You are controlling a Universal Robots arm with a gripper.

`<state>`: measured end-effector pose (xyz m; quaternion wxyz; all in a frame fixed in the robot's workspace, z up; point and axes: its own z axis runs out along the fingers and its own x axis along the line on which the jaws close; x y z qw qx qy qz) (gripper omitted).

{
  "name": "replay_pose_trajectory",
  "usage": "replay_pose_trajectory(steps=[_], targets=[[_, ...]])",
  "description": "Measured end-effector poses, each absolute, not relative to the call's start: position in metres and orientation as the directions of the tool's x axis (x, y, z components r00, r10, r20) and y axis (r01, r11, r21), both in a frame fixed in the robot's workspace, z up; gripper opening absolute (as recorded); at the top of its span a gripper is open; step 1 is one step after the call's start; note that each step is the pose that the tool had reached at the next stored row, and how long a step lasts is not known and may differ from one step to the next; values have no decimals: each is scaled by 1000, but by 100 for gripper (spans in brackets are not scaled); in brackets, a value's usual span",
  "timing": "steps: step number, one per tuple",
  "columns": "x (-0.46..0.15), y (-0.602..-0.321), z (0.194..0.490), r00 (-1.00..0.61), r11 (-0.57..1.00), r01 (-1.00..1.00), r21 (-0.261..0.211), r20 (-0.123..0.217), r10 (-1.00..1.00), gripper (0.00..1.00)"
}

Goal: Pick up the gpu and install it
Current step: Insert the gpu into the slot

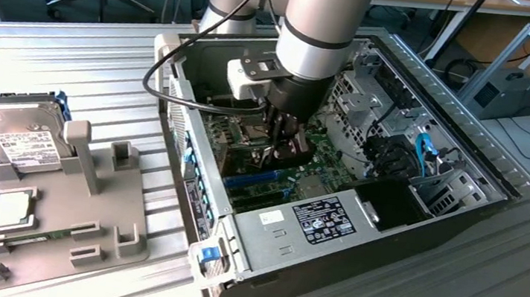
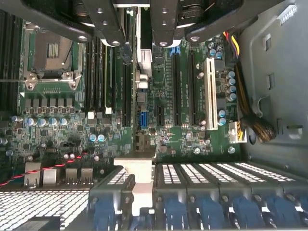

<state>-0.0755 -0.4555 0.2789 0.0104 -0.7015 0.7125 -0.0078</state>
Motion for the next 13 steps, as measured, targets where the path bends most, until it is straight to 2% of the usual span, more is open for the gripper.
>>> replay_pose_trajectory(steps=[4, 13], targets=[[-76, -456, 279, -16, 16, -1000, -26, -3, -1000, 26], [-80, -449, 276, -16, 15, -1000, -27, 33, -999, 26]])
